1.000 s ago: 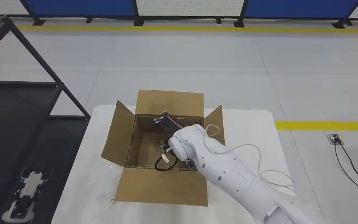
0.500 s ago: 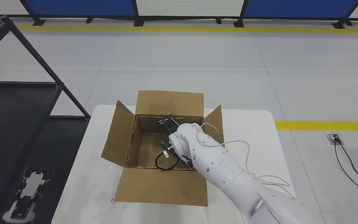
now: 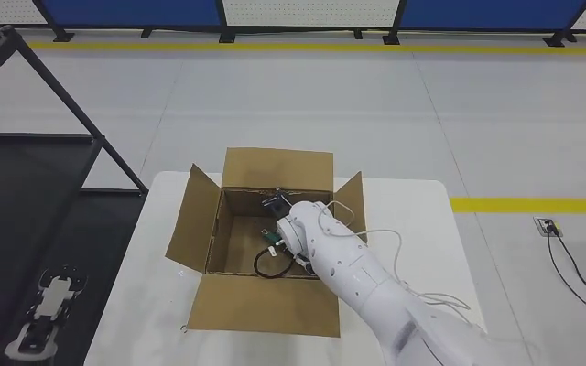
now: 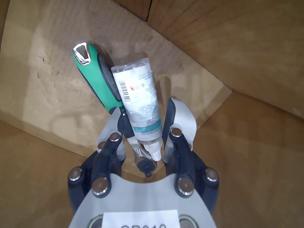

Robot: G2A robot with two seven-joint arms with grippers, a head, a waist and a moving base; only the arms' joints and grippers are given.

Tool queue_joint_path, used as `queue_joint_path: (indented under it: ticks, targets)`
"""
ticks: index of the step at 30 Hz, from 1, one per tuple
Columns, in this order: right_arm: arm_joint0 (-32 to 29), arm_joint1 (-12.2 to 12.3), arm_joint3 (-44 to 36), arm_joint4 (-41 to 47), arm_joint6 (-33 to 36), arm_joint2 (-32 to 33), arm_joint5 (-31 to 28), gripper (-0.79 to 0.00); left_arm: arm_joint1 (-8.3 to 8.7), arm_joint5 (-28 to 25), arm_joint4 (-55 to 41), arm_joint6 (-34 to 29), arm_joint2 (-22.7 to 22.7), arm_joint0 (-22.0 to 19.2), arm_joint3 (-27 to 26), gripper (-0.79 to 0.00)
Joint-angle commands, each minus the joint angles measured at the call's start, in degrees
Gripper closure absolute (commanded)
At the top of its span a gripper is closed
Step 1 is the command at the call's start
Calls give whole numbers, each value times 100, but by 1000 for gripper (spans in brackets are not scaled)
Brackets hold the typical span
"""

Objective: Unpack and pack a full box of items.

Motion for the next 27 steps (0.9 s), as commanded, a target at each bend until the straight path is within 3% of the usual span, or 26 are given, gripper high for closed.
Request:
queue_joint_path:
  ticks: [1,3,5,9,12,13,20,27]
  targets:
    - [9,-36,93,19,-37,19,11,-502,-2,5,5,-3,-2,-4,0,-785]
    - [19,-76,201,25,-85,35,12,-483,-4,3,10,10,-8,-11,2,-785]
    - [28,-113,301,33,-112,51,-10,-391,-7,8,3,15,-15,-11,16,-785]
    - [52,-181,466,35,-148,79,-50,-314,-13,22,-9,29,-37,-7,34,-785]
    - [75,-223,569,36,-175,104,-80,-46,-18,24,-17,30,-45,-9,40,-785]
    - [81,-235,597,45,-186,116,-90,0,-19,29,-18,35,-49,-12,45,-785]
    - [182,-276,691,187,-353,265,-324,0,-25,50,-9,21,-33,-48,48,-785]
    - [320,-199,467,449,-615,521,-1013,0,-24,89,48,-13,43,-137,68,-785]
